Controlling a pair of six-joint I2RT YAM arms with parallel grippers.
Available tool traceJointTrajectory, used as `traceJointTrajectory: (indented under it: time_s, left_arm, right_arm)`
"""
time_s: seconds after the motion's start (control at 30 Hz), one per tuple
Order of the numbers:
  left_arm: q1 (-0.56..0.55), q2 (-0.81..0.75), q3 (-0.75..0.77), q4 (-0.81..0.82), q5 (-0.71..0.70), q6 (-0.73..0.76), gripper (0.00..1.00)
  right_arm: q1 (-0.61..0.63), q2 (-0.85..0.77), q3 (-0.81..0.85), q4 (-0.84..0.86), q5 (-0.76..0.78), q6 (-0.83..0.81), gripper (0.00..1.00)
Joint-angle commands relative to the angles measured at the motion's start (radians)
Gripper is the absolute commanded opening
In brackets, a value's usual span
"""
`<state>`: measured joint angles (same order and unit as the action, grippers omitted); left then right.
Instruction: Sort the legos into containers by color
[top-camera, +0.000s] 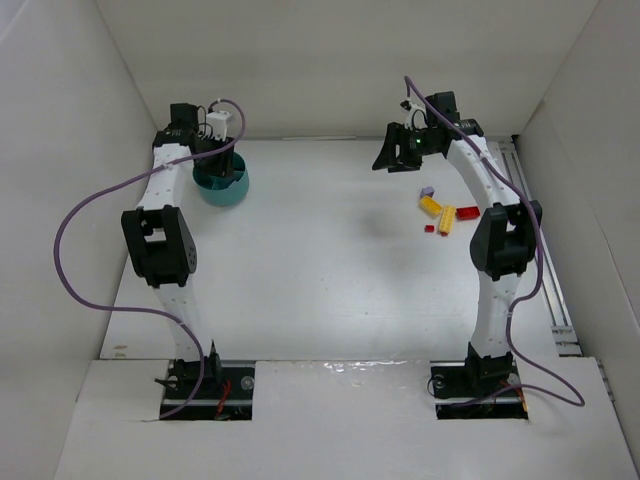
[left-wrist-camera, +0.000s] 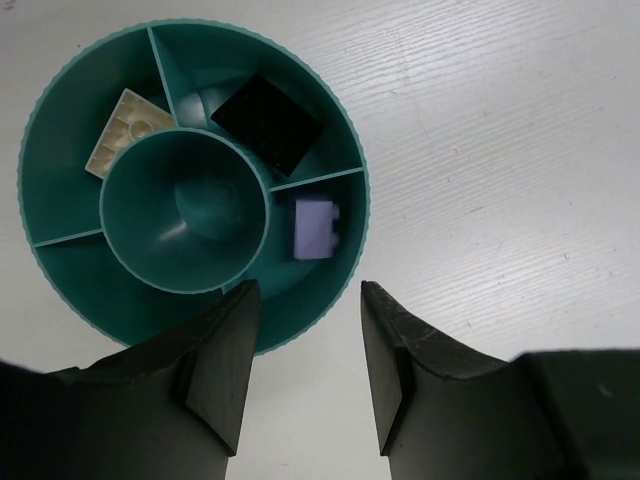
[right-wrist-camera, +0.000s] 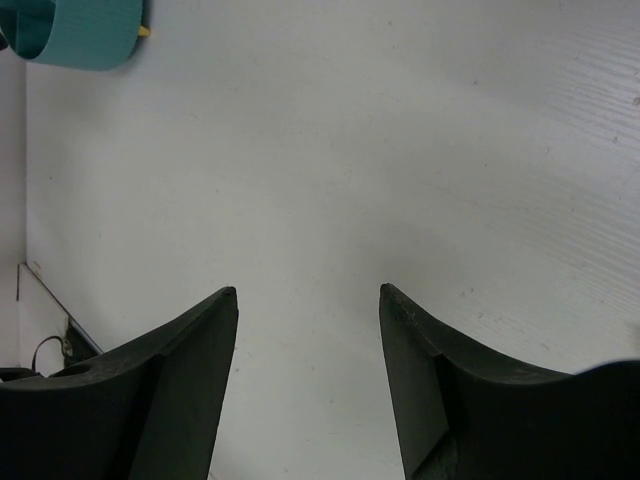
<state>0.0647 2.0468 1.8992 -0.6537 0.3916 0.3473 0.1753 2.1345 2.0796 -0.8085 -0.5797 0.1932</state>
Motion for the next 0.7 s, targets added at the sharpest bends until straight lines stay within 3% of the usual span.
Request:
traceJointTrajectory:
  time_s: [0.0, 0.1, 0.3, 0.47, 0.67]
  left_arm:
    - [-0.002, -0.008, 0.038, 0.031, -0.028, -0.010, 0.42]
    - [0.007, -0.042, 0.020, 0.063, 0.001, -0.010, 0.42]
    - [0.026, -0.247, -0.153, 0.259, 0.229, -0.010, 0.43]
    - [-0.005, -0.327, -0.264, 0.368, 0.263, -0.001, 0.55]
    - [-0.019, -0.362, -0.324, 0.431, 0.253, -0.030, 0.67]
  right_arm:
    - [0.001, -0.016, 0.016, 0.000, 0.003, -0.017, 0.64]
    - [0.001, -0.016, 0.016, 0.000, 0.014, -0.017, 0.64]
    - [-0.023, -0.082, -0.119, -0.029, 0.089, -0.113, 0.62]
    - [-0.085, -0.165, -0.291, -0.044, 0.242, -0.247, 0.60]
    - [-0.128, -0.200, -0.397, 0.084, 0.455, -0.166, 0.64]
